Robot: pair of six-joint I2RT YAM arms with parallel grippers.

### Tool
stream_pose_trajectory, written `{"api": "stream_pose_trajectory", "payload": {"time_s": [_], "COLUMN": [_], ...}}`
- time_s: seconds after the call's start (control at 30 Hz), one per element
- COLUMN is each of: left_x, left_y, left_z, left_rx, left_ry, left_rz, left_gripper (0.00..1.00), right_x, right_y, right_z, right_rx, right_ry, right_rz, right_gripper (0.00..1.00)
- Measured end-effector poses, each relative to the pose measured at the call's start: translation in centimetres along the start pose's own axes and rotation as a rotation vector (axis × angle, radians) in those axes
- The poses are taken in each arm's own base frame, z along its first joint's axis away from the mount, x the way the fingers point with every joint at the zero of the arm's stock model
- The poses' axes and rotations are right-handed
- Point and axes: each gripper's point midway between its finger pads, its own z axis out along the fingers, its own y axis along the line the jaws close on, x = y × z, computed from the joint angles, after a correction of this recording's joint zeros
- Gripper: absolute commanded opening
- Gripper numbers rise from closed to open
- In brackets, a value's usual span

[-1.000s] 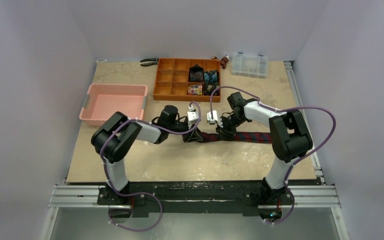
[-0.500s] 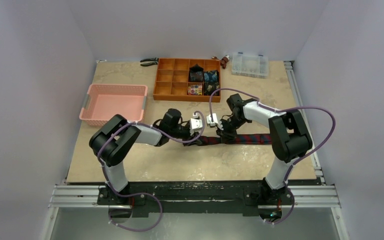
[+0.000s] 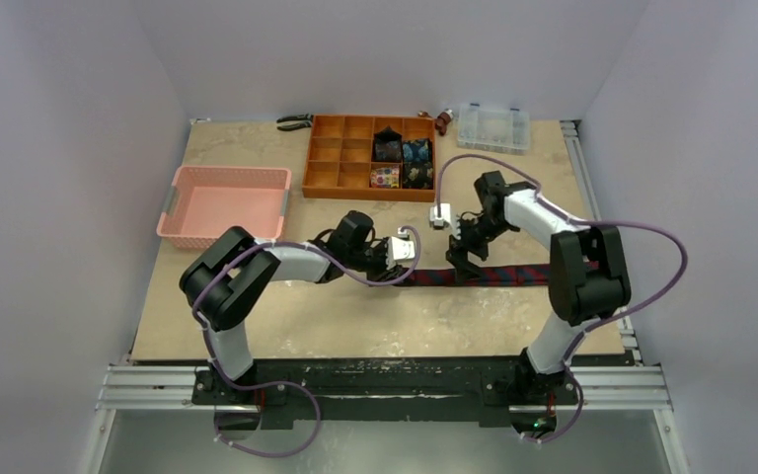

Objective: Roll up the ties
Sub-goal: Roll the tie at the center of the board.

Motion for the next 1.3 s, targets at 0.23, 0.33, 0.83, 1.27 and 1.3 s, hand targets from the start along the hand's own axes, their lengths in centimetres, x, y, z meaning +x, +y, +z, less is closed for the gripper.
{"api": "stream_pose_trajectory", "payload": {"time_s": [0.23,0.33,0.83,1.27,1.3], "left_x": [-0.1,-0.2,-0.5,-0.5,-0.5], "left_y": [0.2,0.3,0.6,0.7,0.7], "left_z": [0.3,0.4,1.1,1.1,1.1], "left_rx": [-0.007,-0.015,-0.036,-0.036,-0.037], "left_ry": [0.019,0.025,0.049,0.054,0.055], "left_rz": [0.022,0.034,0.076,0.076,0.076], "left_gripper": [0.0,0.0,0.0,0.0,0.0], "right_x": [-5.7,-9.0,-8.4,-6.8,-6.9], "right_y": [-2.7,-3.1,1.2,0.3,0.2], "right_z": [-9.6,-13.0,0.2,4.9,5.0], "right_rx": [0.357,0.477,0.013,-0.046,-0.048], "right_ry": [-0.184,-0.326,-0.378,-0.328,-0.331], "right_rz": [0.053,0.137,0.983,1.125,1.124], "right_gripper": [0.98,0.87,0.31,0.32,0.33]}}
